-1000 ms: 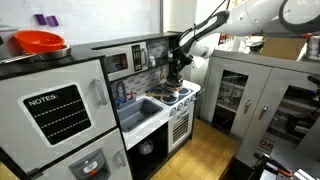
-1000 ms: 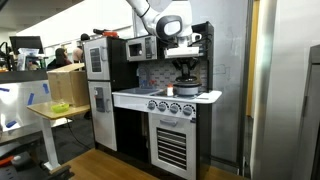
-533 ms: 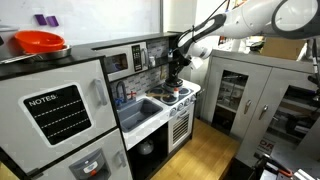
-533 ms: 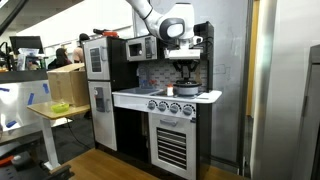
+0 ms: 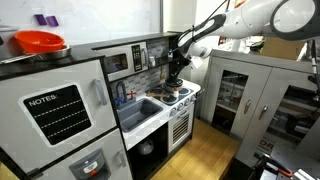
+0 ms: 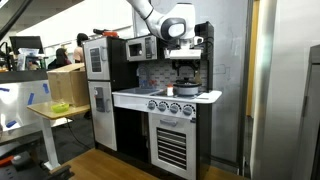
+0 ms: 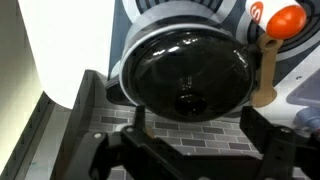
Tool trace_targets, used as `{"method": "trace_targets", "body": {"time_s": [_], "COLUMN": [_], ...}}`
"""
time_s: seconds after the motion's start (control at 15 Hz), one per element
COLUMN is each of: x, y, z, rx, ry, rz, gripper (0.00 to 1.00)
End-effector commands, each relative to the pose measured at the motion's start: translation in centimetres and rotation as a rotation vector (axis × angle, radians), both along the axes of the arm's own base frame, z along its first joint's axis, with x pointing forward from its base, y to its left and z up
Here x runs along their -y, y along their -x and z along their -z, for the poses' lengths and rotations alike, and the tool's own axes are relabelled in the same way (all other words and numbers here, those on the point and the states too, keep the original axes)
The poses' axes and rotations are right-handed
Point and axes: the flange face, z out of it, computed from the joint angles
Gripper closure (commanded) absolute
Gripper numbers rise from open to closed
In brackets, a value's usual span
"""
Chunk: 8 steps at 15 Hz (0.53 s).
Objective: Put the black lid on the gray pot
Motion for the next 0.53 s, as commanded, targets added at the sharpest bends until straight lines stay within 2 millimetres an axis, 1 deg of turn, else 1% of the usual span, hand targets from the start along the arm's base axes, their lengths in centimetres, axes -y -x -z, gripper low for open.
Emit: {"method": "trace_targets", "body": {"time_s": [0.0,0.13,0.33,0.47], "x": [0.8,1.6,2.9,3.2], "y": [0.3,1.2,2.8,3.5], "z": [-1.3,-2.8,-5.5,-6.9], "rx": [-0.015,-0.026,-0.059,-0.075], "ry": [0.022,0.04,0.052,0.043], "rz": [0.018,0.04,0.06,0.049], "gripper": [0.0,0.0,0.0,0.0]}}
